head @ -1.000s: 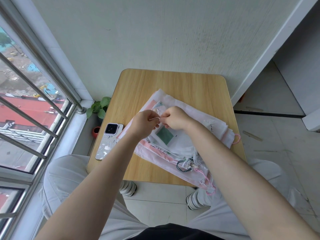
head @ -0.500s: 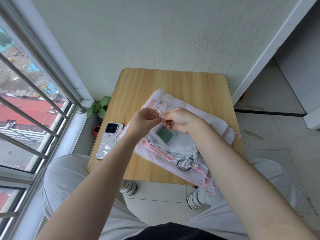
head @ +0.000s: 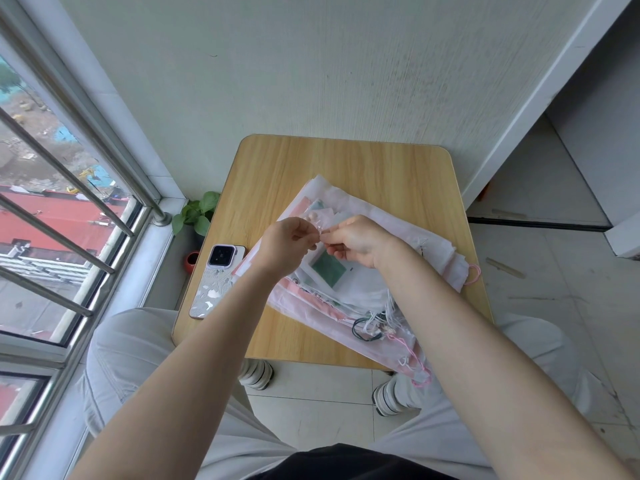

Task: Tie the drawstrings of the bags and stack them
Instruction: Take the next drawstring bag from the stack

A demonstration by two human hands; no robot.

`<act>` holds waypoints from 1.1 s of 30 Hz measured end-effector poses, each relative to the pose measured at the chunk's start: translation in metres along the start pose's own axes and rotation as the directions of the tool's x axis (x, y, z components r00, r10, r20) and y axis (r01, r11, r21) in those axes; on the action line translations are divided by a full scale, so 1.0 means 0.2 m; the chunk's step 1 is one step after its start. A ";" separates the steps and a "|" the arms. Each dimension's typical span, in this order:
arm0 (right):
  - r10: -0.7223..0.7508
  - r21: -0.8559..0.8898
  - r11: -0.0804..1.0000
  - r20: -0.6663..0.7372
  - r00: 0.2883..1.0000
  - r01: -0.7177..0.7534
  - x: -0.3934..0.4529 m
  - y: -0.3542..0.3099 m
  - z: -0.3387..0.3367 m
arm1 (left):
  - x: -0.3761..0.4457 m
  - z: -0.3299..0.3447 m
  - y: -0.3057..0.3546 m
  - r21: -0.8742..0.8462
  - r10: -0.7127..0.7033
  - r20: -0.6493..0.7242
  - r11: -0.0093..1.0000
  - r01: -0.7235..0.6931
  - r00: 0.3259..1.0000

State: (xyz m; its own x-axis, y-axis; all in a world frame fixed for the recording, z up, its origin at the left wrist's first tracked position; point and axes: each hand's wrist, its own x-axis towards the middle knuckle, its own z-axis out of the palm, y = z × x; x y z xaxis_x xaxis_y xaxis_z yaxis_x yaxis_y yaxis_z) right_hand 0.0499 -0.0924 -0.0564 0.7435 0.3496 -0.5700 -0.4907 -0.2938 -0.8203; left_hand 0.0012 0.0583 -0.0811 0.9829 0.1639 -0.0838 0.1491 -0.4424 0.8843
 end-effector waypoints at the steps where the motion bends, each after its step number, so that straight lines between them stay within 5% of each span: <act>1: -0.013 -0.015 1.000 -0.010 1.000 0.013 0.00 0.00 0.01 | 0.00 0.00 0.00 0.038 0.002 0.017 0.999 -0.002 1.000; 8: -0.228 -0.473 0.878 -0.275 0.934 0.075 0.06 0.05 -0.03 | 0.03 -0.02 -0.05 0.499 -0.022 -0.032 0.866 0.035 0.999; 12: -0.297 -0.529 0.845 -0.337 0.894 0.081 0.06 0.05 -0.02 | 0.05 -0.04 -0.02 0.603 -0.030 -0.059 0.795 0.059 0.998; 15: -0.307 -0.477 0.867 -0.289 0.907 0.141 0.06 0.02 -0.04 | 0.07 -0.07 0.00 0.454 -0.047 -0.022 0.889 0.052 0.999; 18: -0.327 -0.264 0.928 -0.241 0.914 0.262 0.06 -0.03 -0.09 | 0.07 -0.13 0.05 0.124 0.016 0.116 0.992 -0.030 0.993; 20: -0.310 -0.059 0.951 -0.183 0.933 0.305 0.05 -0.06 -0.09 | 0.08 -0.13 0.08 0.117 0.010 0.219 0.992 -0.037 0.976; 24: -0.295 0.135 0.935 -0.211 0.932 0.327 0.05 -0.15 -0.13 | 0.15 -0.10 0.15 0.060 -0.060 0.189 0.997 0.050 0.980; 27: -0.276 0.143 0.940 -0.222 0.935 0.311 0.08 -0.18 -0.18 | 0.19 -0.09 0.21 -0.091 -0.075 0.267 0.991 0.103 0.961; 30: -0.223 -0.007 0.975 -0.062 0.973 0.223 0.11 -0.18 -0.23 | 0.27 -0.08 0.25 -0.216 -0.097 0.387 0.957 0.193 0.917; 33: -0.144 -0.051 0.988 -0.029 0.989 0.143 0.17 -0.17 -0.27 | 0.37 -0.08 0.22 -0.201 -0.209 0.513 0.914 0.353 0.833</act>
State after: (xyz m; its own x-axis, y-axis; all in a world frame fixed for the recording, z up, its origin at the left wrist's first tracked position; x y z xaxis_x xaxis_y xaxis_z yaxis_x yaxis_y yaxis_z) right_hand 0.1167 -0.1183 -0.0464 0.8193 0.3625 -0.4443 -0.3560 -0.2857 -0.8897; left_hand 0.0795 0.0641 -0.0408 0.8428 -0.2232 -0.4897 0.4612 -0.1692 0.8710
